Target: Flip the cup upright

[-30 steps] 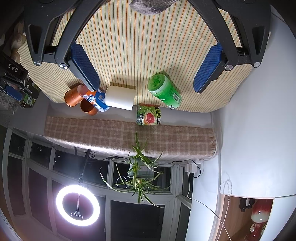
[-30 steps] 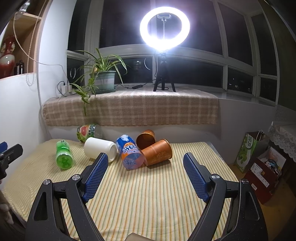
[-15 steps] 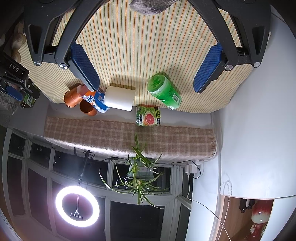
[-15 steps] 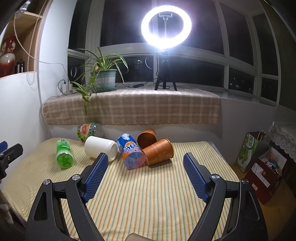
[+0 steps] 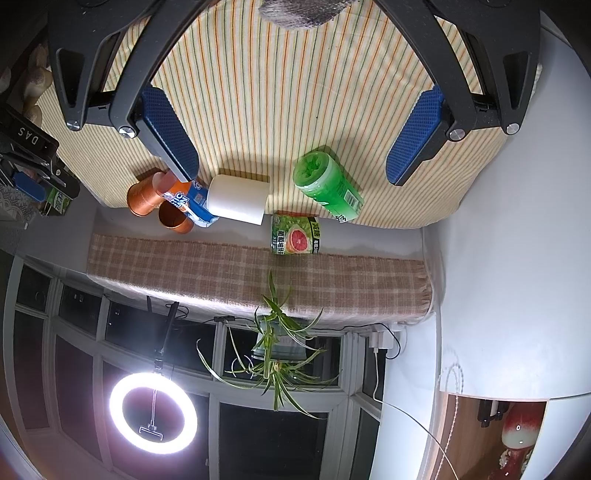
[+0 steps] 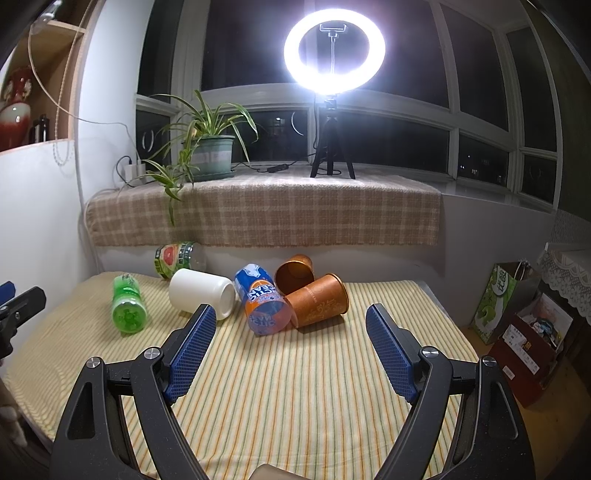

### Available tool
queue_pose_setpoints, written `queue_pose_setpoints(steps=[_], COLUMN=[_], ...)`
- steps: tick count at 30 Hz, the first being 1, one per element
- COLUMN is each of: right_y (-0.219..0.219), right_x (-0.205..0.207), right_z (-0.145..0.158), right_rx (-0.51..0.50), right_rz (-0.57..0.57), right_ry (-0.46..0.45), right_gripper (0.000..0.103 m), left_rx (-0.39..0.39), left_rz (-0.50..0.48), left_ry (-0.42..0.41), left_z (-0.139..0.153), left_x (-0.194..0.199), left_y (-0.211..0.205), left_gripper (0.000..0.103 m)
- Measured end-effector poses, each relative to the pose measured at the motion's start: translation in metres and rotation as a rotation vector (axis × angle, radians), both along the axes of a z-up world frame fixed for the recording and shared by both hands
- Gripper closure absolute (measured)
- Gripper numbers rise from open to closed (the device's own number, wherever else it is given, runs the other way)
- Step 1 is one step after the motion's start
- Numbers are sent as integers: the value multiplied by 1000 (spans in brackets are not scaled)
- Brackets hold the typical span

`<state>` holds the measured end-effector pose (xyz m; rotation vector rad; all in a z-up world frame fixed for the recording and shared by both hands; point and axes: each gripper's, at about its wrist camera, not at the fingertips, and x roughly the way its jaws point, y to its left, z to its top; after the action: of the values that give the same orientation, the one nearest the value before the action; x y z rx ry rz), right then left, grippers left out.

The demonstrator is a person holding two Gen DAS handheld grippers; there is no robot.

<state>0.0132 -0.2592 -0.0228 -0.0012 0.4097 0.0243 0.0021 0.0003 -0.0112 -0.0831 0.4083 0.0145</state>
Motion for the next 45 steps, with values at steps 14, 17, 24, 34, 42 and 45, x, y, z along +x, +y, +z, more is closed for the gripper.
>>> queue_pose_setpoints(steps=[14, 17, 24, 34, 42, 45], right_y=[5, 7, 11, 9, 7, 3], right_x=[5, 7, 13, 61, 148, 181], right_z=[0, 0, 0, -4, -21, -26], right_rx=[-9, -16, -18, 5, 12, 32], right_rz=[6, 12, 41, 176, 344, 363], right_ry=[6, 8, 17, 138, 423, 513], right_gripper=[20, 20, 20, 20, 20, 20], left_rx=[-5, -5, 0, -6, -101, -96], left_rz=[4, 5, 1, -34, -82, -69], left_ry=[6, 8, 19, 72, 150, 165], left_z=[-17, -19, -18, -24, -37, -43], left_x=[2, 1, 2, 5, 7, 8], left_y=[6, 6, 6, 8, 20, 23], left_gripper=[0, 0, 0, 0, 0, 0])
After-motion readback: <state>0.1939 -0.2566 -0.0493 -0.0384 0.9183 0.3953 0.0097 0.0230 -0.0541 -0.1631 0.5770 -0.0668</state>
